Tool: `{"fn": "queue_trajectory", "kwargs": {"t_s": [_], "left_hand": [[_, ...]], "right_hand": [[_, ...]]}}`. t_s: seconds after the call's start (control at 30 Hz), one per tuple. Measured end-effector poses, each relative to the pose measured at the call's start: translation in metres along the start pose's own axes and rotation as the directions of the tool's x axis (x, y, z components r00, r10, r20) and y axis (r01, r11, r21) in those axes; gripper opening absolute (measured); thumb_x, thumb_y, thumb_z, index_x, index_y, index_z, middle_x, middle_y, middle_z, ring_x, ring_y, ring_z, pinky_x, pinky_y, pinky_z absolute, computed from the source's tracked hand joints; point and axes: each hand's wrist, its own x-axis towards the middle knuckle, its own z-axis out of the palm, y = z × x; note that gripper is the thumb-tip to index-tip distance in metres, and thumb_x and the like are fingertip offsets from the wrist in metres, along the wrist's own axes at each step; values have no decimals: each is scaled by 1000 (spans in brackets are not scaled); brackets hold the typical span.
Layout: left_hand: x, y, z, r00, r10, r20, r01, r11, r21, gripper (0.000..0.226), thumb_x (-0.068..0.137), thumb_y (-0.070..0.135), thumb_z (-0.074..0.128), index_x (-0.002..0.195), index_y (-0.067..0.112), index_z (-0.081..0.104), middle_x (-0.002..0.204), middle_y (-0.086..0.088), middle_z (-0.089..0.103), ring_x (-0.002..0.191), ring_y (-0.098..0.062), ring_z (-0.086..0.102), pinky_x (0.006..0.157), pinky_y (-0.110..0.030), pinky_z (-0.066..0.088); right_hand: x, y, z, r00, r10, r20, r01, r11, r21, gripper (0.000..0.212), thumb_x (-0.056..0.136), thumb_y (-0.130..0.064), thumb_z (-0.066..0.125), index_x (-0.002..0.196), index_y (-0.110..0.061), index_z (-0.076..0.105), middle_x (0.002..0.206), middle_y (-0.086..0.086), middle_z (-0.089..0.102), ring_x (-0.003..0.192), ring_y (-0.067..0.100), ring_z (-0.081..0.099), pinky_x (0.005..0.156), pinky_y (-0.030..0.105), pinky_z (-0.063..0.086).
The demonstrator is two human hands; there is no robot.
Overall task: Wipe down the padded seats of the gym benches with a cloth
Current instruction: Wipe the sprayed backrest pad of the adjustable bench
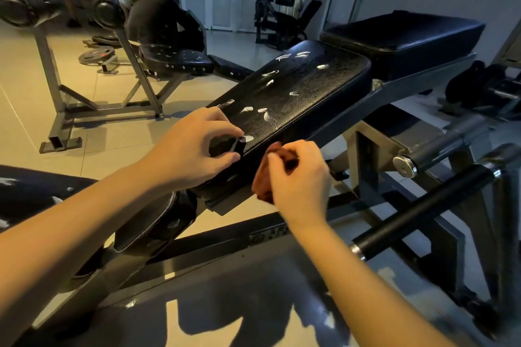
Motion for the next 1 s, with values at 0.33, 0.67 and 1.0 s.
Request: {"fn": "queue_trajectory", "kwargs": {"t_s": [0.33,0.67,1.0], "left_hand": [[-17,2,-7,994,-107,30,104,990,93,49,84,50,74,129,32,64,118,11,55,111,-6,46,90,-29,42],[-23,-1,-7,981,-194,29,189,974,128,52,85,50,74,133,34,62,129,8,55,120,-8,46,92,-25,35],[-19,-2,-10,971,-226,73,220,971,92,55,83,51,75,133,33,62,129,7,56,118,-9,48,89,-25,37]], "right_hand": [[-37,-17,28,976,158,151,-172,982,80,8,98,-30,63,103,-23,65,97,-13,61,84,-5,53,64,8,37],[-60,-25,48,970,135,203,-165,976,142,8,96,-28,66,102,-22,66,98,-12,60,88,-2,57,68,8,46],[-46,-26,43,973,204,113,-225,946,234,7,95,-26,67,100,-25,62,97,-13,60,95,-5,56,73,9,49]]}}
